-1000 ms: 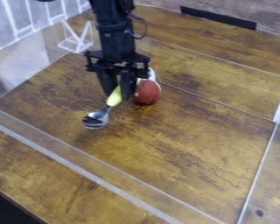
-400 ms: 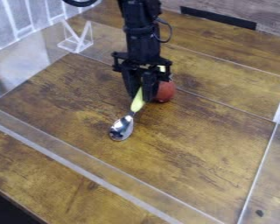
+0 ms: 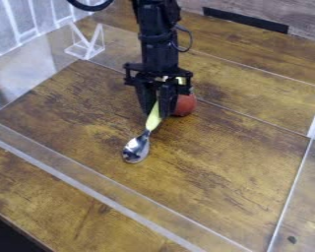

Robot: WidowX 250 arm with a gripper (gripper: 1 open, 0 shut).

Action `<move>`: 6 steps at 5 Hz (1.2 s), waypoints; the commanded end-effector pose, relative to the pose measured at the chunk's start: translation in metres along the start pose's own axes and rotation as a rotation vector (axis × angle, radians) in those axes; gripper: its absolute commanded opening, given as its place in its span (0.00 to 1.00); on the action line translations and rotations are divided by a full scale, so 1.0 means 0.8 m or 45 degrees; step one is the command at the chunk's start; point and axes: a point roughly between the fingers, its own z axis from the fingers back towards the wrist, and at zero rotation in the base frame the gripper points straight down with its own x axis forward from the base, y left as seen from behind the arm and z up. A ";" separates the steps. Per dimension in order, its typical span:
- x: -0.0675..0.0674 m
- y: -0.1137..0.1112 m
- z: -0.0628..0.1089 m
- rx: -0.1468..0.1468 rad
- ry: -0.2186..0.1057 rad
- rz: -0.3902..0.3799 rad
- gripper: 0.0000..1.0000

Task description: Move the green spoon to the right

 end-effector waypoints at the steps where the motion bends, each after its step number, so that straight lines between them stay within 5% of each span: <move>1: -0.003 0.002 0.045 -0.004 -0.125 0.087 0.00; 3: -0.023 0.027 0.033 -0.007 -0.118 0.114 0.00; 6: -0.009 0.025 0.024 -0.017 -0.148 0.160 0.00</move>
